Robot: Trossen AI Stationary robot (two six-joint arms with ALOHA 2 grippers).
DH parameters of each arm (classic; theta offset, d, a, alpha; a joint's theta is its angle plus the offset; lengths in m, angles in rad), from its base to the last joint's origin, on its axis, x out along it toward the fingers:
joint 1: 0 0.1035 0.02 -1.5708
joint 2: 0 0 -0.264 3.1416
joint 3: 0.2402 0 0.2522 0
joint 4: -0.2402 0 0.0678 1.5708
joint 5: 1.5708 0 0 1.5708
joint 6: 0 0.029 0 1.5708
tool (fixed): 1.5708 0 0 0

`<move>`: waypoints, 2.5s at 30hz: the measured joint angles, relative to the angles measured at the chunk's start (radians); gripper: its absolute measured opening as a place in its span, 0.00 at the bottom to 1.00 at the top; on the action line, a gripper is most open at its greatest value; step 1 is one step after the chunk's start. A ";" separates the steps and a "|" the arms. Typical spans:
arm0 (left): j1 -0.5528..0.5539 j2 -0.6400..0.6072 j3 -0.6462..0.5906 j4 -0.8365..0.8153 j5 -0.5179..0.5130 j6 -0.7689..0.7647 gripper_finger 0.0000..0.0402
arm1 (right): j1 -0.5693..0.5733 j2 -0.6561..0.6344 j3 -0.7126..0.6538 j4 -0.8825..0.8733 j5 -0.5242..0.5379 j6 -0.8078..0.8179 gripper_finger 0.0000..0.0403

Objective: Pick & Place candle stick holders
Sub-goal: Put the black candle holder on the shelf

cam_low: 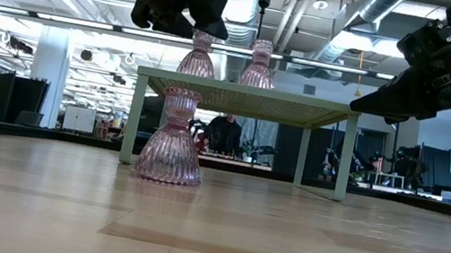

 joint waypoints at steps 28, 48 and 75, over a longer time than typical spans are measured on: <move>-0.336 -0.364 0.000 -0.269 0.195 0.182 0.59 | 0.000 0.000 0.000 0.014 -0.003 0.000 0.00; -0.657 -0.353 -0.114 -0.489 0.397 0.148 0.02 | 0.023 0.000 0.000 0.264 -0.007 0.001 0.00; -0.555 -0.356 -0.443 0.013 0.892 0.108 0.02 | 0.023 0.000 0.000 0.301 -0.008 0.001 0.00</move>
